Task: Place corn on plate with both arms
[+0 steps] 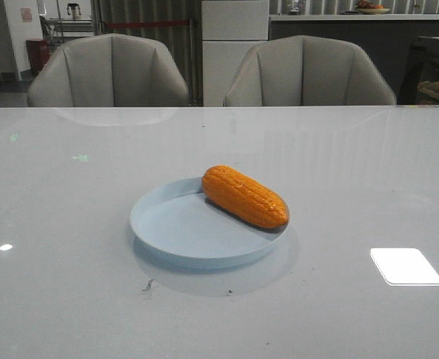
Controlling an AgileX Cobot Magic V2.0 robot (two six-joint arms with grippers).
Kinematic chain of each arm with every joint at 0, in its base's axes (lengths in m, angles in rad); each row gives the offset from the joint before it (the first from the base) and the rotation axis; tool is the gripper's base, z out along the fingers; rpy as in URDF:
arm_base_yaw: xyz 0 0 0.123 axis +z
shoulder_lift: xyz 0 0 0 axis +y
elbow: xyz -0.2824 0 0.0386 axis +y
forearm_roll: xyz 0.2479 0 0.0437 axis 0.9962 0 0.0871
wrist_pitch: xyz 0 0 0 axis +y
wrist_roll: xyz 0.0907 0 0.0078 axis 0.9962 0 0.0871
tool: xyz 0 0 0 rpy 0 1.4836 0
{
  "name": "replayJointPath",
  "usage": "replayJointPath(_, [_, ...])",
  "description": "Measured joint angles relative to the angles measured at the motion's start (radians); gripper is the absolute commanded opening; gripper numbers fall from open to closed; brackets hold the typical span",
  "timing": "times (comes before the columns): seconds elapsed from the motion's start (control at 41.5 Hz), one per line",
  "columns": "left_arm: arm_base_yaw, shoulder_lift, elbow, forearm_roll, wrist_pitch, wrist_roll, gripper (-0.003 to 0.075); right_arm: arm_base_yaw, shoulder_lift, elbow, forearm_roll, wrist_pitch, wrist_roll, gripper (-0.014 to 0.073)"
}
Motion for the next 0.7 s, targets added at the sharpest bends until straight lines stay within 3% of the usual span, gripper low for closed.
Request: replayJointPath(0.7, [0.000,0.000,0.000,0.000,0.000,0.000,0.0096,-0.005,0.000,0.004,0.000,0.011,0.002,0.0055])
